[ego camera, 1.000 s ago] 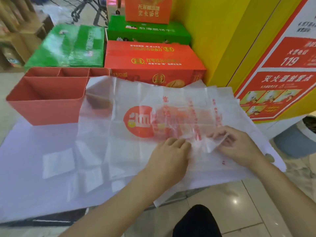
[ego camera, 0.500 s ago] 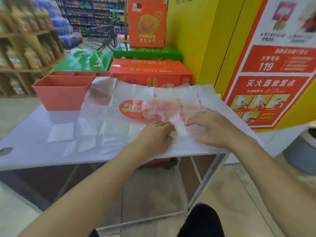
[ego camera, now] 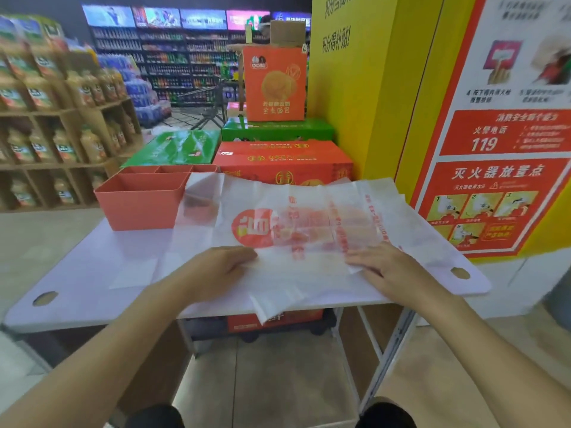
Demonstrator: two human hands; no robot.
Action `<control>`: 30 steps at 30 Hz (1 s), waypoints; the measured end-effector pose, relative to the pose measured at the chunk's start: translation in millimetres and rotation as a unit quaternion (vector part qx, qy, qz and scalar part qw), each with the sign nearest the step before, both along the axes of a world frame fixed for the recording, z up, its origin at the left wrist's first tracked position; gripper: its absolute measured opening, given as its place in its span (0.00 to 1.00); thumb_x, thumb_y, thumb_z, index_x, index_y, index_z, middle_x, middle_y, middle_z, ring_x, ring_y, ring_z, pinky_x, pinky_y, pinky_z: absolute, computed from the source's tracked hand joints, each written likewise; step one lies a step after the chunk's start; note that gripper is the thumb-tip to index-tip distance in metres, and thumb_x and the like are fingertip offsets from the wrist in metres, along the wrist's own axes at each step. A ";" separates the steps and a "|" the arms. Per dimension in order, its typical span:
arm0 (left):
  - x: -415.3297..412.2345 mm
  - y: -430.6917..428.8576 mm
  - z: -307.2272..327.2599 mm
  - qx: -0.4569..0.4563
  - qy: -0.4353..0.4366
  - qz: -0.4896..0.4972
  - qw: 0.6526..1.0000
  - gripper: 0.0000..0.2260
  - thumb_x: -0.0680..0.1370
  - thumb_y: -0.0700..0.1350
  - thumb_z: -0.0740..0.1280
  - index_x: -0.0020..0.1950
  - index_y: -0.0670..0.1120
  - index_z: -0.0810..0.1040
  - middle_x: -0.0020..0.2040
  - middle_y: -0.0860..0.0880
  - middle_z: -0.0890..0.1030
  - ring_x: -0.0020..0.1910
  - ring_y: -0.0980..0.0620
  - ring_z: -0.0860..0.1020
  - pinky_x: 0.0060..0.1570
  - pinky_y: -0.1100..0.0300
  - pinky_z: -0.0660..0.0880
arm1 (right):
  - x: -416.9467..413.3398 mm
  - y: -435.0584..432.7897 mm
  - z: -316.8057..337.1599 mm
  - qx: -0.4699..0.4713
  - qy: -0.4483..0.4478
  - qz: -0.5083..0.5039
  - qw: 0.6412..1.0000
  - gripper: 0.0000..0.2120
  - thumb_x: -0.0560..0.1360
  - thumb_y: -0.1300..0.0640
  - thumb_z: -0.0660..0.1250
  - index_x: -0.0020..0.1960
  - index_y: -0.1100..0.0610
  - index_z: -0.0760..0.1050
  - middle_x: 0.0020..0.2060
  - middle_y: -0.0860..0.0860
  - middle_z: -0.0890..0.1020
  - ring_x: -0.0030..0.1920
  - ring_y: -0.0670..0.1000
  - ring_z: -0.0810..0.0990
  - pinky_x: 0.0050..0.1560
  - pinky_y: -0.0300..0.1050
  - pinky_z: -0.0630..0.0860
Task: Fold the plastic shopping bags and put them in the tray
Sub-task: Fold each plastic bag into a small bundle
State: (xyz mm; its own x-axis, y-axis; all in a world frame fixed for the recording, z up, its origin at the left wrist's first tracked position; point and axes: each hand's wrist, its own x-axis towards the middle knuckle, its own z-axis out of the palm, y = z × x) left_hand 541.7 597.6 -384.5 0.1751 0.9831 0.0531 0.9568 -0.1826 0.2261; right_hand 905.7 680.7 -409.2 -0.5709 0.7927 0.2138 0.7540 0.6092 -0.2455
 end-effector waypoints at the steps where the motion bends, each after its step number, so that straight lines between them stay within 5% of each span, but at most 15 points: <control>1: -11.0 -2.3 0.4 -0.004 -0.004 -0.004 1.000 0.18 0.85 0.46 0.57 0.75 0.54 0.70 0.75 0.57 0.69 0.74 0.53 0.67 0.73 0.63 0.57 | 1.3 0.4 -1.1 -0.004 0.007 -0.002 1.000 0.18 0.84 0.57 0.61 0.69 0.43 0.77 0.69 0.37 0.75 0.70 0.43 0.69 0.67 0.36 0.60; 7: -61.2 -16.8 8.3 -0.045 -0.059 0.020 0.997 0.15 0.84 0.48 0.60 0.67 0.64 0.72 0.68 0.67 0.71 0.68 0.62 0.70 0.70 0.66 0.61 | 2.3 5.8 5.6 -0.041 0.024 -0.011 0.999 0.14 0.84 0.52 0.61 0.67 0.41 0.78 0.65 0.36 0.78 0.67 0.43 0.72 0.71 0.45 0.66; 11: -78.2 -15.2 20.7 -0.057 -0.105 0.058 0.991 0.12 0.83 0.54 0.61 0.63 0.63 0.79 0.62 0.67 0.76 0.62 0.62 0.75 0.66 0.62 0.67 | 2.9 7.7 22.8 -0.127 0.115 -0.039 0.984 0.10 0.82 0.47 0.64 0.60 0.39 0.82 0.56 0.34 0.82 0.57 0.38 0.78 0.57 0.34 0.72; 17: -90.9 -6.3 34.5 0.002 -0.159 0.108 0.981 0.09 0.81 0.44 0.66 0.44 0.54 0.82 0.40 0.56 0.84 0.45 0.52 0.81 0.47 0.60 0.74 | 5.3 23.3 34.8 -0.140 0.174 -0.066 0.973 0.10 0.81 0.48 0.66 0.43 0.44 0.83 0.40 0.41 0.85 0.41 0.43 0.82 0.40 0.37 0.78; 20: -99.9 -0.2 32.1 -0.006 -0.188 0.145 0.971 0.08 0.80 0.40 0.67 0.43 0.49 0.82 0.40 0.51 0.84 0.46 0.46 0.81 0.51 0.51 0.77 | 5.9 27.7 37.1 -0.152 0.209 -0.077 0.963 0.09 0.80 0.48 0.67 0.44 0.44 0.84 0.40 0.36 0.85 0.41 0.38 0.82 0.40 0.32 0.72; 24: -111.9 7.9 29.7 -0.020 -0.257 0.191 0.947 0.08 0.81 0.41 0.65 0.51 0.48 0.84 0.43 0.50 0.86 0.44 0.50 0.85 0.52 0.50 0.82 | 7.2 37.7 38.2 -0.141 0.228 -0.114 0.957 0.04 0.79 0.49 0.70 0.47 0.44 0.85 0.42 0.35 0.85 0.43 0.36 0.82 0.38 0.28 0.73; 30: -119.8 18.8 26.0 -0.039 -0.323 0.252 0.912 0.06 0.80 0.45 0.68 0.50 0.44 0.82 0.45 0.45 0.86 0.42 0.49 0.85 0.43 0.54 0.79 | 2.0 49.9 38.7 -0.112 0.198 -0.179 0.957 0.06 0.76 0.48 0.74 0.48 0.50 0.84 0.40 0.45 0.86 0.37 0.47 0.83 0.36 0.41 0.74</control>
